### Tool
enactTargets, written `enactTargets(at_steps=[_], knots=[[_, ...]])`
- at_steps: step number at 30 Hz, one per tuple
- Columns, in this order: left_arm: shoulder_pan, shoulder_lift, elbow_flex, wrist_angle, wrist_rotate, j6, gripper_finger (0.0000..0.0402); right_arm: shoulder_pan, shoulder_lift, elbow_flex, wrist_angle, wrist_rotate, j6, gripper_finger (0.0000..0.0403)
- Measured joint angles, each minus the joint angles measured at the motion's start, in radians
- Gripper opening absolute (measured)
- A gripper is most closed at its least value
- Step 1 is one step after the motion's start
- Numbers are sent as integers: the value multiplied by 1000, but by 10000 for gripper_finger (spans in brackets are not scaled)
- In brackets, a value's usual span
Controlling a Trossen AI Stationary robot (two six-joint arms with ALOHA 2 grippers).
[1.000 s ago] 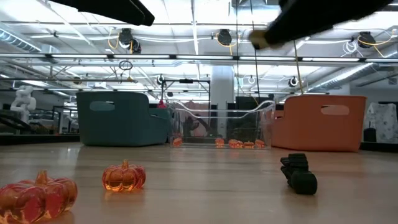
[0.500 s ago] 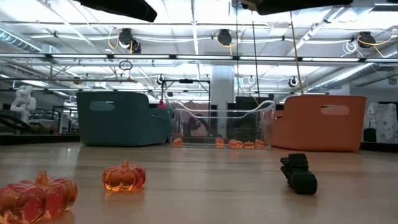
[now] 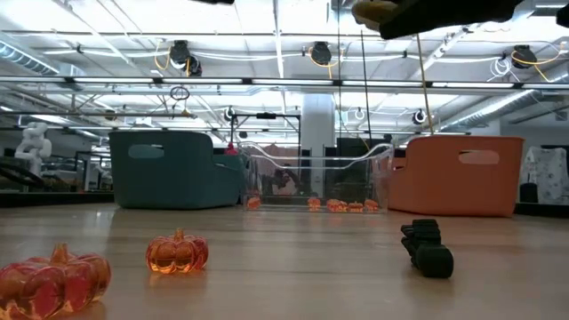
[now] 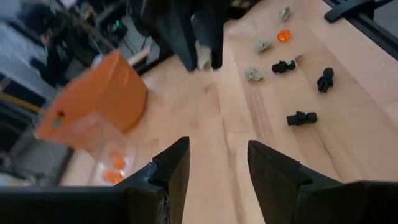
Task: Sort Halloween decoration
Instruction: Put the white skull toy into the blue bin
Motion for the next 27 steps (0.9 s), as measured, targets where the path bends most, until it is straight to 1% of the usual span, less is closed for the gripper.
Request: enactTargets(at_steps=[4, 8, 14, 21, 23, 27], knots=[[0, 0, 0, 46, 0, 130, 159, 0, 0, 0, 0, -2, 25, 65], [0, 0, 0, 61, 2, 140, 159, 2, 0, 0, 0, -3, 75, 65], [0, 0, 0, 66, 5, 209, 159, 8, 0, 0, 4, -3, 98, 63], [0, 0, 0, 78, 6, 214, 159, 8, 0, 0, 8, -4, 186, 63], [0, 0, 0, 81, 3, 214, 159, 8, 0, 0, 9, -4, 240, 63], [0, 0, 0, 81, 0, 214, 159, 5, 0, 0, 14, -4, 440, 63]])
